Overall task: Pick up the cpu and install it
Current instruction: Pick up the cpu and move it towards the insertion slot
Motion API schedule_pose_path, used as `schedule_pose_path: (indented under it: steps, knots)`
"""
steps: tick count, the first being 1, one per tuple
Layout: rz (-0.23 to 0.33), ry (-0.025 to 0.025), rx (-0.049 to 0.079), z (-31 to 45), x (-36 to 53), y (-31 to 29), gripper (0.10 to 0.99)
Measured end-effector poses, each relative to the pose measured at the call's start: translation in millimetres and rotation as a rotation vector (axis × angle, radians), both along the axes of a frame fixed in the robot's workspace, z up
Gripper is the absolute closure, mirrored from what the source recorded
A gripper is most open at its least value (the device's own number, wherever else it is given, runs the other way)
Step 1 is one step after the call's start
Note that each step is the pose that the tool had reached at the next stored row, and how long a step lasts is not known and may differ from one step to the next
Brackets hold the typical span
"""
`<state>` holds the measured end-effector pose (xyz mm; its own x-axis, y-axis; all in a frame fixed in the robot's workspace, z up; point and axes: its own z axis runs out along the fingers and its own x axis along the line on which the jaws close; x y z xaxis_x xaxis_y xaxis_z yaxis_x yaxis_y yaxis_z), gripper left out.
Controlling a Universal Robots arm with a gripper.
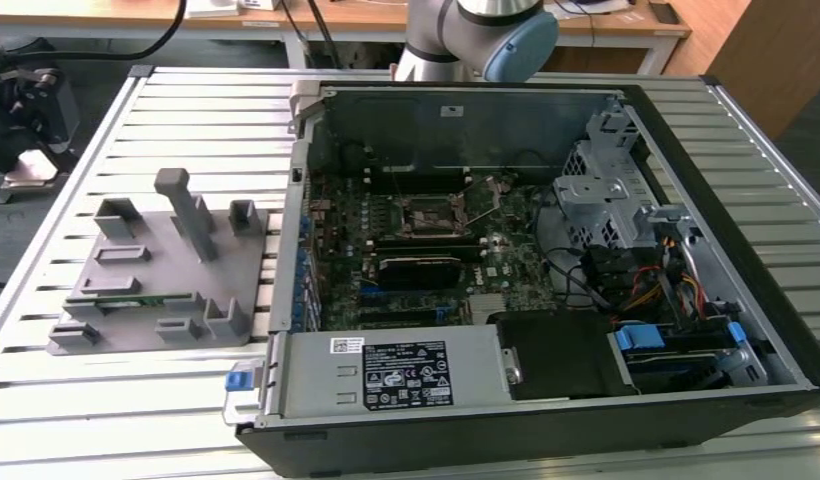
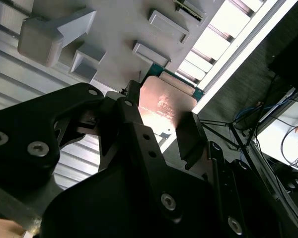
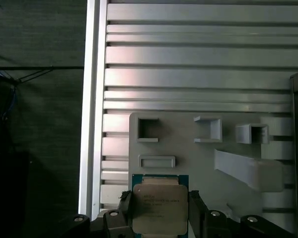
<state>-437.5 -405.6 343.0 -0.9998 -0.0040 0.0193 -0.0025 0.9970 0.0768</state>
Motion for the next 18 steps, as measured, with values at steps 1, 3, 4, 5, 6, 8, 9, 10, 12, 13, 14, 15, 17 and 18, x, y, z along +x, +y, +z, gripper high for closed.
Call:
schedule_pose_path:
  steps: [1,3,4,5,6,8,9,10,12,13,14,15,17,18]
  knots:
    - [0.0,-0.0001,0.0,1.2,0.0,0.0,0.549]
    - [0.0,0.0,0.0,3.5,0.0,0.1,0.549]
    - [0.0,-0.0002,0.0,4.0,0.0,0.2,0.549]
    - [0.0,-0.0003,0.0,4.1,0.3,0.2,0.549]
    - [0.0,-0.0002,0.0,4.3,0.7,0.3,0.549]
    - [0.0,-0.0001,0.001,4.5,2.3,0.2,0.549]
    - [0.0,0.0,0.001,4.6,3.2,0.2,0.549]
    - [0.0,-0.0001,0.002,4.6,4.4,0.2,0.549]
    - [0.0,-0.0001,0.002,4.7,6.8,0.2,0.549]
    - [0.0,-0.0001,0.003,4.7,7.8,0.2,0.549]
    - [0.0,-0.0001,0.003,4.8,9.0,0.2,0.549]
    - [0.0,0.0,0.003,5.0,10.1,0.2,0.549]
    - [0.0,-0.0001,0.004,5.4,12.2,0.2,0.549]
    - [0.0,-0.0002,0.004,5.7,13.1,0.2,0.549]
